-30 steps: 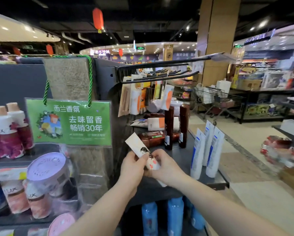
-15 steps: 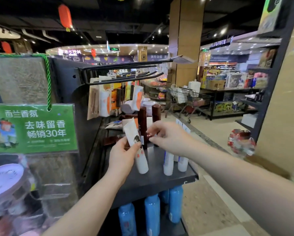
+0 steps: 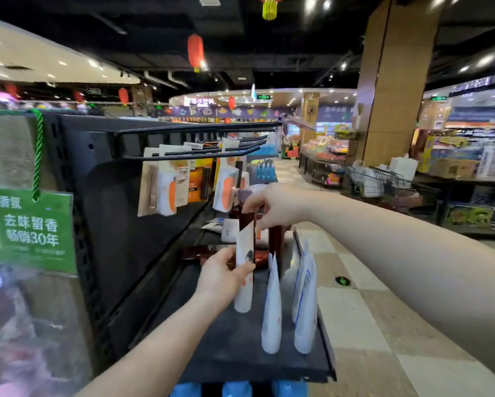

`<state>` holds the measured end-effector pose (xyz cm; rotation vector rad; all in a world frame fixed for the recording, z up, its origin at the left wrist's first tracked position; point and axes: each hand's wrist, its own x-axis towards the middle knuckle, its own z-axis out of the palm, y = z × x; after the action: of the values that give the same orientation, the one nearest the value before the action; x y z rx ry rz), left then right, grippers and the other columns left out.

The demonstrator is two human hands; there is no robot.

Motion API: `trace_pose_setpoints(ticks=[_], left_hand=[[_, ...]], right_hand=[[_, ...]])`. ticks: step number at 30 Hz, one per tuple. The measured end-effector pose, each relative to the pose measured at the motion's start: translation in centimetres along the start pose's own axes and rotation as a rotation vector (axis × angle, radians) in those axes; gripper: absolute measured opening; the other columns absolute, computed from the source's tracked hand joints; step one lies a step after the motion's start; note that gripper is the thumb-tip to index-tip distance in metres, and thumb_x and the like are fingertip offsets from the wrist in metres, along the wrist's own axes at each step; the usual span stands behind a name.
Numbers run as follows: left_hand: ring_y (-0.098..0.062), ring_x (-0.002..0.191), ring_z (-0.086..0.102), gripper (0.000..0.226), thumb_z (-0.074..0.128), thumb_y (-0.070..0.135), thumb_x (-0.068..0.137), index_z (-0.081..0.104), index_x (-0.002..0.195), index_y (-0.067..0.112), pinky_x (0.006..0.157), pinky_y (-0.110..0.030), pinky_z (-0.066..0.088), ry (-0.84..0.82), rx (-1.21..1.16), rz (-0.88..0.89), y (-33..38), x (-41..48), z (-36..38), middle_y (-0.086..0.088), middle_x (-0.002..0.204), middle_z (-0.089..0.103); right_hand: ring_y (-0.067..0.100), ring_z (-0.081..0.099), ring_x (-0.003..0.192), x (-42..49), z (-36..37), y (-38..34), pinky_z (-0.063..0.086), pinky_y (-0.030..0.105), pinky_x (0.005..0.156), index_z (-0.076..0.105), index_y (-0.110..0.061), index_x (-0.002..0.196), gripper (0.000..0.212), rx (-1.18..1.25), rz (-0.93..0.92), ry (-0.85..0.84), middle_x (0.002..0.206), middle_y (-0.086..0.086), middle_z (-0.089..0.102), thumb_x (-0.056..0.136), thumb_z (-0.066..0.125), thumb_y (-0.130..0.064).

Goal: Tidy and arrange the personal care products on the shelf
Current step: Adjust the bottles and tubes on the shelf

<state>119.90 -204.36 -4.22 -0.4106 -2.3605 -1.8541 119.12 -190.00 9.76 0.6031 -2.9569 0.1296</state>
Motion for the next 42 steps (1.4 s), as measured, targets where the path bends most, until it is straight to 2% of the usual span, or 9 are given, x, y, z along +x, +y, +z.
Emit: trace_pose_setpoints(ticks=[3, 6, 9, 15, 22, 27, 32, 36, 42], left_hand=[[-0.01, 0.087, 0.065, 0.028, 0.068, 0.02, 0.082, 0.061, 0.109, 0.022, 0.069, -0.021, 0.05, 0.027, 0.049, -0.015, 0.3, 0.5, 1.1, 0.004, 0.096, 0.069], [-0.006, 0.088, 0.064, 0.027, 0.07, 0.017, 0.08, 0.062, 0.104, 0.024, 0.069, -0.017, 0.051, 0.033, 0.064, -0.034, 0.4, 1.1, 1.7, 0.006, 0.096, 0.069], [0.001, 0.082, 0.064, 0.027, 0.069, 0.013, 0.08, 0.06, 0.101, 0.026, 0.063, -0.011, 0.05, -0.023, 0.013, -0.067, 0.2, 1.1, 2.0, 0.008, 0.095, 0.068], [-0.011, 0.099, 0.064, 0.048, 0.073, 0.011, 0.075, 0.057, 0.121, 0.016, 0.085, -0.023, 0.052, -0.13, 0.124, -0.082, -0.6, 1.7, 1.5, 0.001, 0.111, 0.066], [-0.011, 0.093, 0.065, 0.02, 0.069, 0.016, 0.081, 0.068, 0.101, 0.019, 0.073, -0.013, 0.05, -0.146, 0.106, -0.023, -1.8, 1.9, 1.4, 0.001, 0.099, 0.071], [-0.013, 0.089, 0.063, 0.012, 0.067, 0.012, 0.083, 0.068, 0.09, 0.022, 0.083, -0.024, 0.051, -0.132, 0.021, -0.001, -1.9, 1.4, 1.4, -0.009, 0.098, 0.071], [-0.008, 0.081, 0.063, 0.014, 0.06, 0.018, 0.087, 0.067, 0.084, 0.029, 0.059, -0.008, 0.042, -0.142, -0.044, 0.045, -0.6, 1.2, 0.9, 0.002, 0.086, 0.069], [-0.009, 0.081, 0.059, 0.005, 0.065, 0.029, 0.083, 0.068, 0.086, 0.032, 0.071, -0.022, 0.049, -0.135, -0.036, 0.084, 0.2, 0.8, 0.6, 0.005, 0.085, 0.069], [-0.004, 0.091, 0.063, 0.041, 0.071, 0.048, 0.061, 0.061, 0.099, 0.037, 0.085, -0.028, 0.053, -0.217, 0.051, 0.073, 0.8, -0.1, 0.5, 0.01, 0.104, 0.063]], right_hand=[[0.001, 0.05, 0.088, 1.5, 0.6, 1.0, 0.037, 0.013, 0.077, 0.061, -0.028, 0.119, 0.036, 0.02, -0.117, -0.122, 0.105, -0.014, 0.057, 0.083, 0.067, -0.031], [-0.006, 0.05, 0.069, 2.6, 1.4, 1.9, 0.033, -0.004, 0.056, 0.069, -0.023, 0.1, 0.017, -0.002, -0.222, -0.135, 0.077, -0.023, 0.053, 0.083, 0.067, -0.026], [-0.01, 0.049, 0.062, 3.2, 2.0, 2.9, 0.034, -0.003, 0.053, 0.072, -0.02, 0.094, 0.014, -0.021, -0.294, -0.121, 0.069, -0.025, 0.052, 0.082, 0.068, -0.024], [-0.023, 0.05, 0.06, 3.1, 2.2, 4.6, 0.035, -0.003, 0.055, 0.075, -0.018, 0.091, 0.014, 0.067, -0.298, -0.143, 0.058, -0.03, 0.056, 0.078, 0.072, -0.018], [-0.008, 0.054, 0.058, 2.0, 3.1, 5.4, 0.045, 0.008, 0.058, 0.074, -0.019, 0.093, 0.014, 0.013, -0.195, -0.269, 0.068, -0.021, 0.059, 0.079, 0.071, -0.018], [-0.008, 0.053, 0.066, 1.6, 3.5, 5.6, 0.035, -0.003, 0.058, 0.072, -0.018, 0.101, 0.022, 0.044, -0.182, -0.276, 0.083, -0.015, 0.06, 0.079, 0.071, -0.017], [-0.001, 0.052, 0.077, 1.4, 3.8, 5.4, 0.033, -0.005, 0.062, 0.07, -0.018, 0.107, 0.027, 0.048, -0.176, -0.239, 0.102, -0.005, 0.067, 0.081, 0.068, -0.016], [-0.007, 0.053, 0.067, 1.0, 3.8, 5.2, 0.036, -0.003, 0.054, 0.071, -0.02, 0.105, 0.022, 0.065, -0.155, -0.233, 0.089, -0.011, 0.063, 0.083, 0.066, -0.019], [0.0, 0.054, 0.073, 1.0, 3.7, 5.3, 0.036, 0.002, 0.058, 0.073, -0.02, 0.1, 0.019, -0.005, -0.122, -0.203, 0.089, -0.009, 0.067, 0.082, 0.067, -0.016]])
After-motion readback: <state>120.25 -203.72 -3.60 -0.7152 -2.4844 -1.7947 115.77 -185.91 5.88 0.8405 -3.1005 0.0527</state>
